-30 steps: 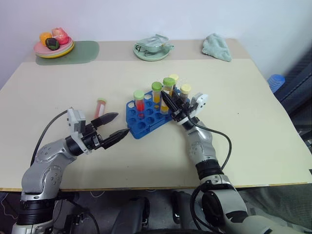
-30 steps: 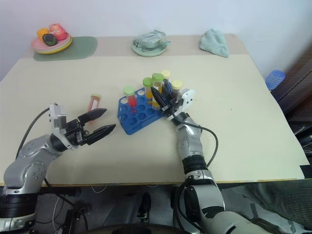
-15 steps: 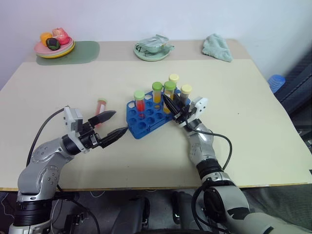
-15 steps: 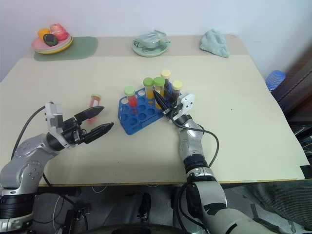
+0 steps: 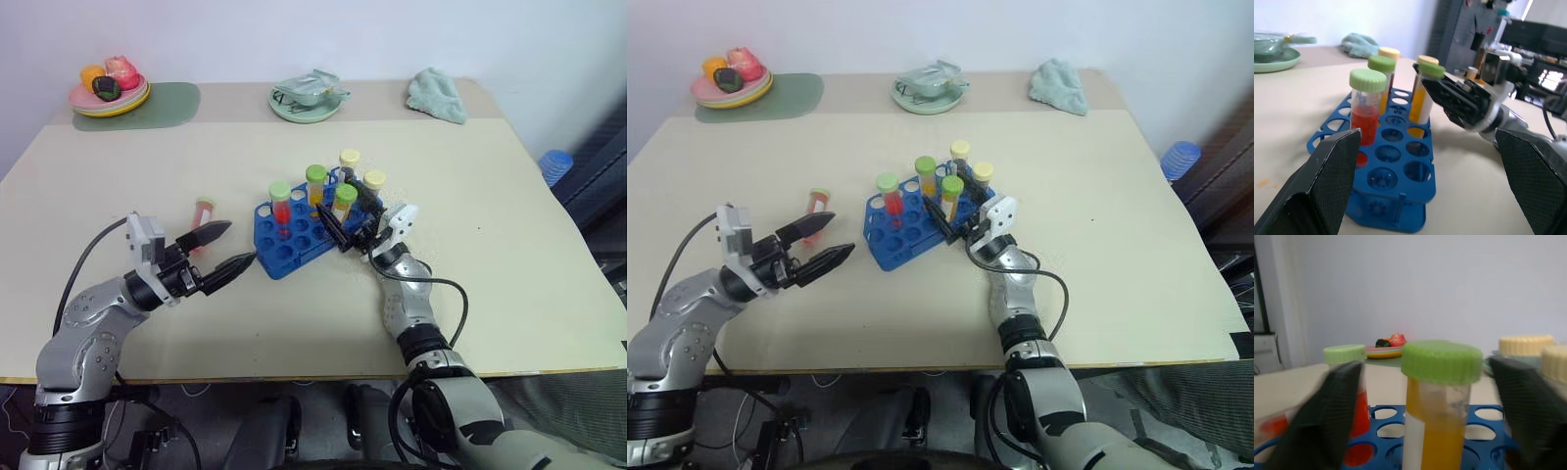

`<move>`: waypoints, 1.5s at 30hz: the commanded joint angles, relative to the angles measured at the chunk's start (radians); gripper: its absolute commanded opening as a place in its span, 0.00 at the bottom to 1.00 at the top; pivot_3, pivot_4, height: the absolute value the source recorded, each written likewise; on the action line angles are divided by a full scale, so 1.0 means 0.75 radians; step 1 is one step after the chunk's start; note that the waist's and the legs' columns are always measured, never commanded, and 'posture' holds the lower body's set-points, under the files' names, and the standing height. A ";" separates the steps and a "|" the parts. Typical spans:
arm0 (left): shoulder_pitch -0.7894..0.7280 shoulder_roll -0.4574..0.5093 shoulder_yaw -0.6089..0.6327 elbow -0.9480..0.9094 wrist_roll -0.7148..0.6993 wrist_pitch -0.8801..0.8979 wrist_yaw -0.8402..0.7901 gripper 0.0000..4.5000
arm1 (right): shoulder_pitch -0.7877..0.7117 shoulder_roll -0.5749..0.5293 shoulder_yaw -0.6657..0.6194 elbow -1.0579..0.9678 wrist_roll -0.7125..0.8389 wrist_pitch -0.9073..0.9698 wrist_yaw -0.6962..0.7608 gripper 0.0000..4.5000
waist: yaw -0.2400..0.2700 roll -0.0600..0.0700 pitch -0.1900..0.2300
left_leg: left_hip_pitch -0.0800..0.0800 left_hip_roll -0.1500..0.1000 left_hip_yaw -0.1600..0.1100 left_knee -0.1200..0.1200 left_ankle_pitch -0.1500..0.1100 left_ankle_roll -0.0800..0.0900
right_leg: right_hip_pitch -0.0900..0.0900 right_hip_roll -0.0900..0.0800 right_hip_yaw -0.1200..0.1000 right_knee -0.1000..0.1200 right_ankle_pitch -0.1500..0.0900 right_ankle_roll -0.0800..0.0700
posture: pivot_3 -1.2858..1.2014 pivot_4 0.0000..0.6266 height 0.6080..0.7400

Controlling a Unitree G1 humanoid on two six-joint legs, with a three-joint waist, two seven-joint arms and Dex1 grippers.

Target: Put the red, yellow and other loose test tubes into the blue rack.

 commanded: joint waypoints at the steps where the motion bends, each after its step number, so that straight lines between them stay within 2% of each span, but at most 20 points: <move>1: -0.028 -0.017 0.056 -0.049 -0.048 0.000 0.056 1.00 | 0.026 -0.064 0.047 -0.165 -0.082 0.004 -0.059 0.93 | 0.000 0.000 0.000 | 0.000 0.000 0.000 0.000 0.000 0.000 | 0.000 0.000 0.000 0.000 0.000 0.000 | 0.52 0.24 1.00; 5: -0.114 -0.094 0.109 -0.050 -0.076 0.000 0.266 1.00 | 0.110 -0.204 0.118 -0.471 -0.086 0.235 -0.023 0.93 | 0.008 0.000 0.000 | 0.000 0.000 0.000 0.000 0.000 0.000 | 0.000 0.000 0.000 0.000 0.000 0.000 | 0.52 0.24 1.00; 8: -0.170 -0.139 0.107 -0.086 -0.007 0.007 0.466 1.00 | 0.194 -0.337 0.160 -0.696 -0.056 0.430 0.036 0.93 | 0.011 -0.001 0.000 | 0.000 0.000 0.000 0.000 0.000 0.000 | 0.001 0.000 0.000 -0.001 0.000 0.000 | 0.52 0.24 1.00; 11: -0.217 -0.169 0.084 -0.131 0.131 0.029 0.711 1.00 | 0.272 -0.514 0.153 -0.889 -0.030 0.606 0.100 0.93 | 0.014 -0.001 0.000 | 0.000 0.000 0.000 0.000 0.000 0.000 | 0.001 0.000 0.000 -0.001 0.000 0.000 | 0.52 0.24 1.00; 15: -0.308 -0.192 0.089 -0.133 0.164 0.147 0.929 1.00 | 0.271 -0.682 0.094 -1.036 0.039 0.768 0.134 0.93 | 0.012 -0.002 0.000 | 0.000 0.000 0.000 0.001 0.000 0.001 | 0.001 0.000 0.000 -0.001 0.000 0.000 | 0.52 0.24 1.00; 18: -0.408 -0.195 0.102 -0.106 0.228 0.404 1.219 1.00 | 0.221 -0.755 0.067 -1.106 0.090 0.863 0.146 0.93 | 0.012 -0.002 0.000 | 0.000 0.000 0.000 0.001 -0.001 0.003 | 0.001 0.000 0.000 0.000 0.000 0.000 | 0.52 0.24 1.00; 21: -0.599 -0.204 0.162 0.007 0.175 0.819 1.437 1.00 | 0.109 -0.783 0.069 -1.165 0.131 0.951 0.149 0.93 | 0.012 -0.003 0.000 | 0.000 0.000 -0.001 0.002 -0.001 0.002 | 0.001 0.001 0.000 0.001 0.000 0.001 | 0.52 0.24 1.00; 27: -0.954 -0.279 0.326 0.229 0.215 1.306 1.676 1.00 | 0.001 -0.781 0.100 -1.220 0.142 1.048 0.146 0.93 | 0.017 -0.009 0.000 | -0.001 0.000 -0.002 0.002 0.000 0.000 | 0.001 0.001 -0.001 -0.001 0.000 0.001 | 0.52 0.24 1.00; 32: -1.143 -0.307 0.344 0.511 0.360 1.437 1.746 1.00 | -0.003 -0.786 0.116 -1.219 0.133 1.062 0.160 0.93 | 0.035 -0.009 0.001 | -0.002 -0.001 -0.002 0.002 0.000 0.000 | 0.001 0.001 -0.001 -0.002 0.000 0.002 | 0.52 0.24 1.00; 45: -1.340 -0.241 0.189 1.228 0.557 1.112 1.512 1.00 | 0.030 -0.785 0.110 -1.281 0.143 1.107 0.150 0.93 | 0.042 -0.009 0.000 | -0.002 -0.001 -0.002 0.002 0.001 -0.003 | 0.000 0.000 -0.001 -0.001 0.000 0.002 | 0.52 0.24 1.00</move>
